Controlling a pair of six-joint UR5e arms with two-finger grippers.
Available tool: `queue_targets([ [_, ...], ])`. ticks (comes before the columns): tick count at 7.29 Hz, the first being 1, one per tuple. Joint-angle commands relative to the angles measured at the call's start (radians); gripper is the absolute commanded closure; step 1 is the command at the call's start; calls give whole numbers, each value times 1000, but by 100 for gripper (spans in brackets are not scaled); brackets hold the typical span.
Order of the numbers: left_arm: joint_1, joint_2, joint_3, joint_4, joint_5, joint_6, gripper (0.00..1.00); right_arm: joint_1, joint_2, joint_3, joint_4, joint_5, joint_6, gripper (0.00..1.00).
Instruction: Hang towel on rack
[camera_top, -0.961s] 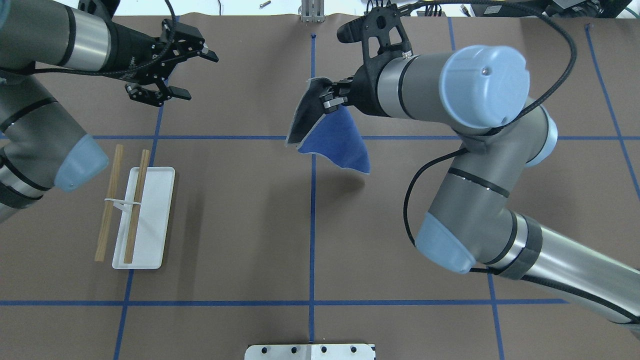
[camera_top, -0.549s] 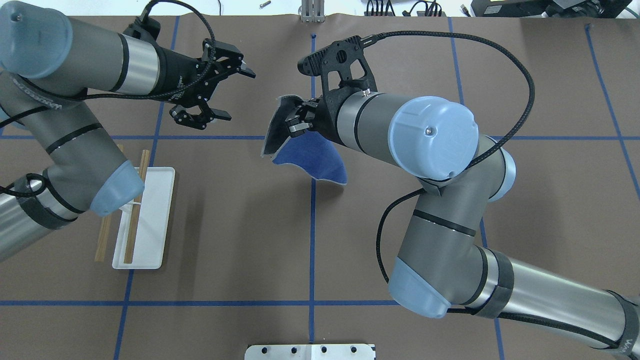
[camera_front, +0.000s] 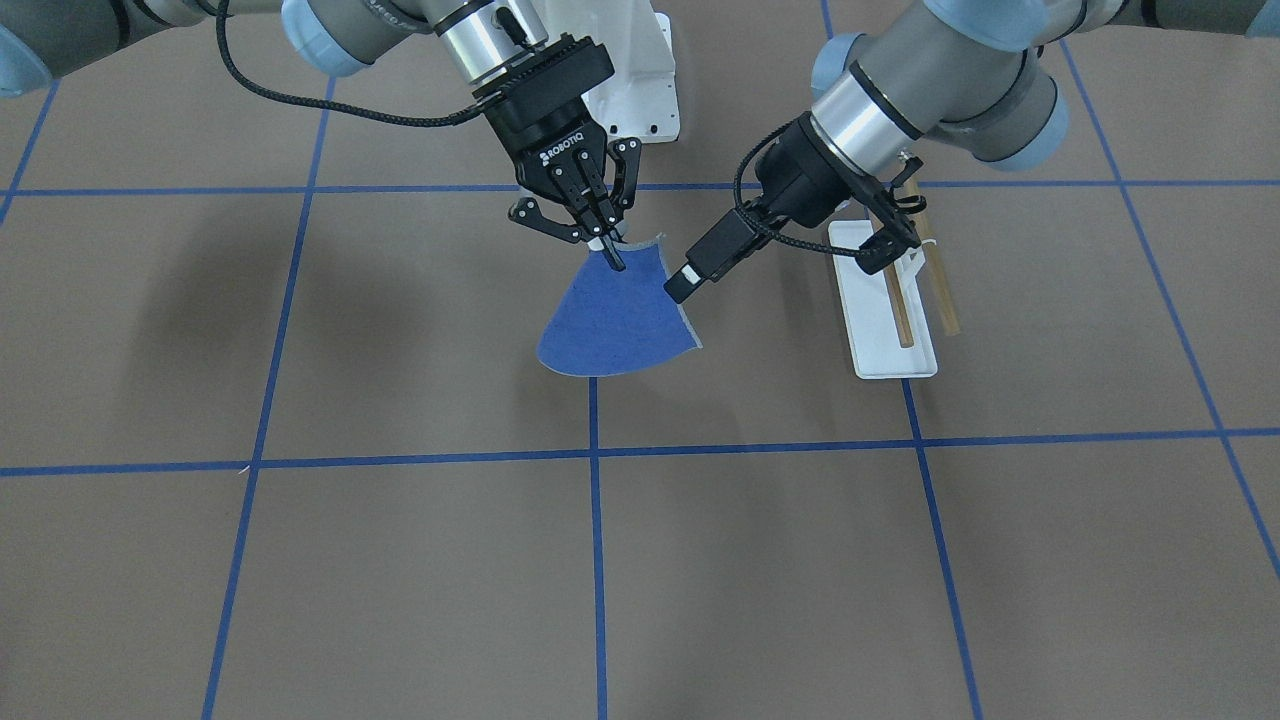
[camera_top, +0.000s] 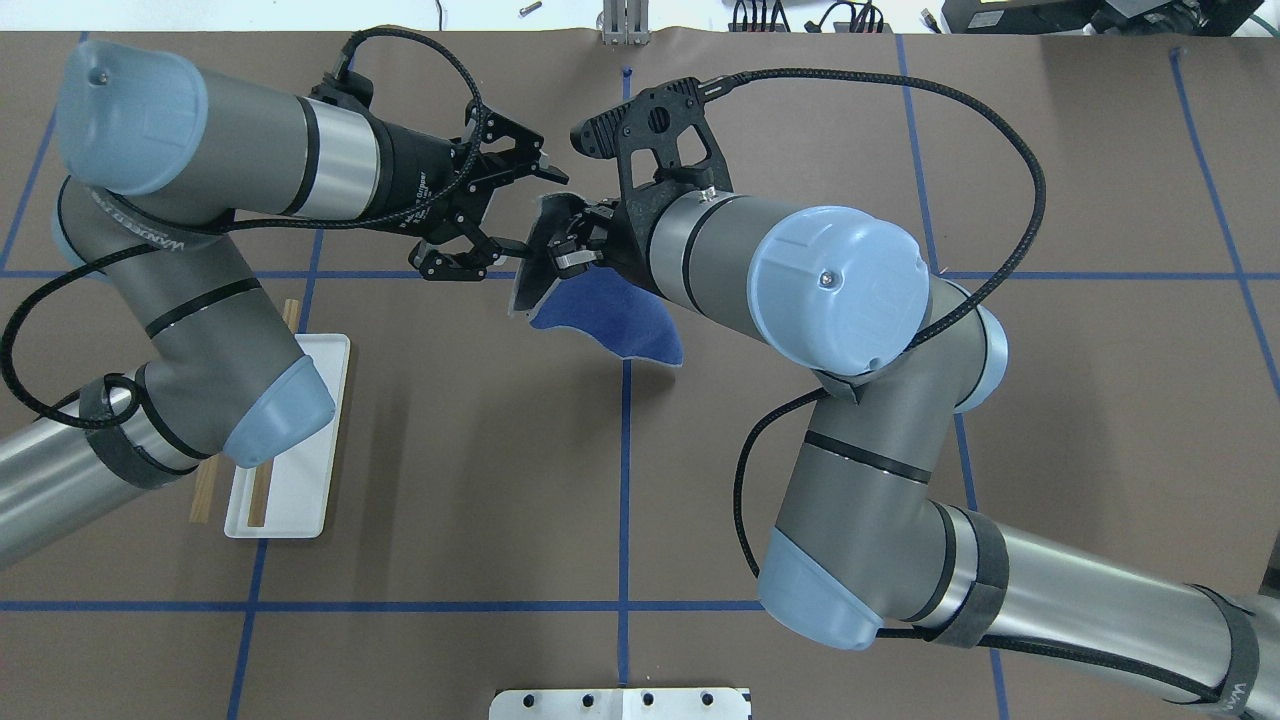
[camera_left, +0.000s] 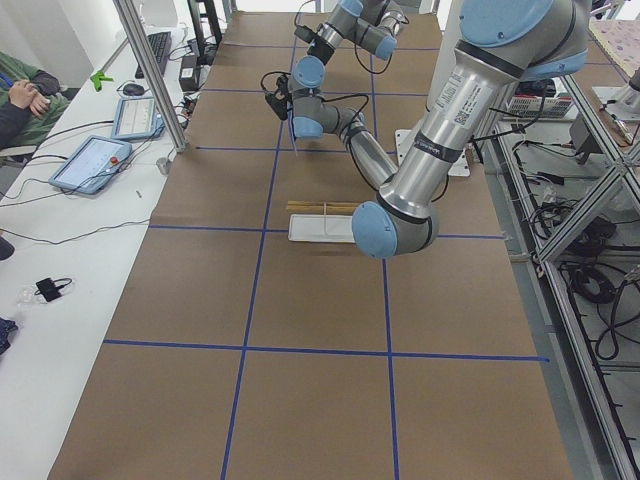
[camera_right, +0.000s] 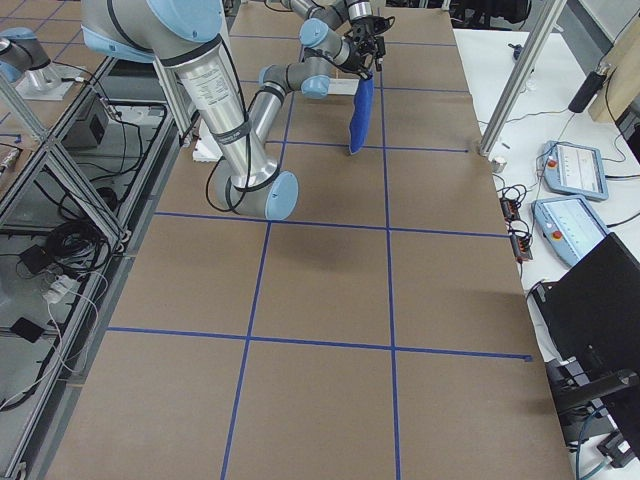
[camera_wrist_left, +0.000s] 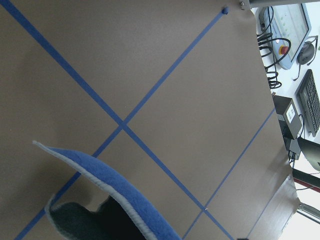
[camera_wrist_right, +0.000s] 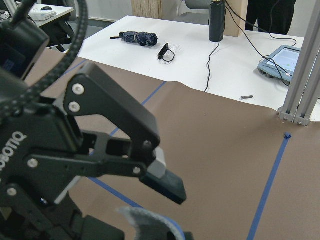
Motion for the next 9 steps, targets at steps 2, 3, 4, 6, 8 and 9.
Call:
queue_targets([
  [2, 9, -4, 3, -21, 11, -10, 37, -1, 4, 4, 3, 0, 13, 100],
  [3, 9, -4, 3, -21, 11, -11, 47, -1, 4, 9, 3, 0, 13, 100],
  [4, 9, -1, 2, -21, 11, -8, 79, -1, 3, 10, 3, 0, 13, 100],
  [6, 9, 7, 0, -59, 11, -3, 100, -1, 1, 13, 5, 1, 13, 100],
  [8, 8, 11, 0, -69, 11, -2, 100, -1, 0, 15, 3, 4, 15, 96],
  [9, 6, 11, -1, -69, 11, -2, 100, -1, -5, 15, 6, 4, 56, 18],
])
